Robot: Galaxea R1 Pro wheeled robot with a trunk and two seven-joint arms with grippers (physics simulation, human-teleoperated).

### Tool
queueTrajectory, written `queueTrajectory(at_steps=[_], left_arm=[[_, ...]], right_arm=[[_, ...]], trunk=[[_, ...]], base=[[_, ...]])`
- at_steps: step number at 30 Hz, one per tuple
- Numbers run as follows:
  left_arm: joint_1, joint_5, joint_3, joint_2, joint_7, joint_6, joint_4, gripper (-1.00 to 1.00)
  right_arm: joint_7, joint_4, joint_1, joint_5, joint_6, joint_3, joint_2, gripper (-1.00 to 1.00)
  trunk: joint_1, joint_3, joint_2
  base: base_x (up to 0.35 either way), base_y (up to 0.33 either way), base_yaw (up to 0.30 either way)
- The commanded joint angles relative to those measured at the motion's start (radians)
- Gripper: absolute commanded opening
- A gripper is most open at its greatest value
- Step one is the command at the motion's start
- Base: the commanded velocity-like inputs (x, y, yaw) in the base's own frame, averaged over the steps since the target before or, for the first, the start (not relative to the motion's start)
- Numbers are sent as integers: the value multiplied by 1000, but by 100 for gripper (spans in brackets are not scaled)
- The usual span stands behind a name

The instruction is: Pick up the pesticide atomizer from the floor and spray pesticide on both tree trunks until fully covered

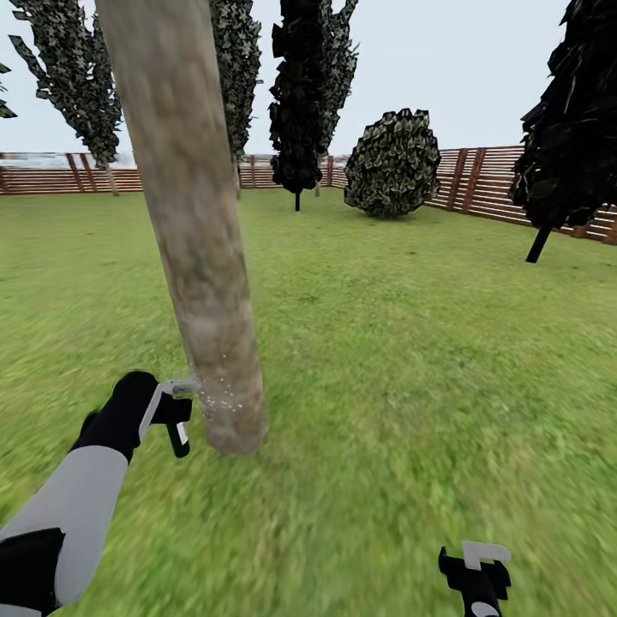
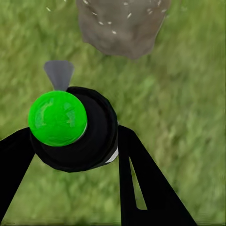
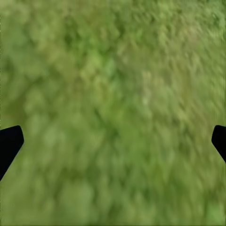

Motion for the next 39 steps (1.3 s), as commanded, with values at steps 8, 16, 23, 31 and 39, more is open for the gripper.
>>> queueTrajectory(at_steps=[8,16,23,31,39], left_arm=[[10,2,-1,-1,0,0,1,-100],[9,-11,-1,-1,0,0,-11,-100],[7,-14,2,3,0,0,-13,-100],[4,-14,4,4,0,0,-13,-100],[0,-14,4,1,1,0,-14,-100]], right_arm=[[0,0,0,-1,0,0,2,100],[0,0,0,0,0,0,2,100],[0,0,0,0,0,0,2,100],[0,0,0,0,0,0,2,100],[0,0,0,0,0,0,4,100]], trunk=[[0,0,0],[0,0,0],[0,0,0],[0,0,0],[0,0,0]], base=[[4,-63,163],[0,-269,6],[-25,-274,0],[-191,-238,0],[63,-233,155]])
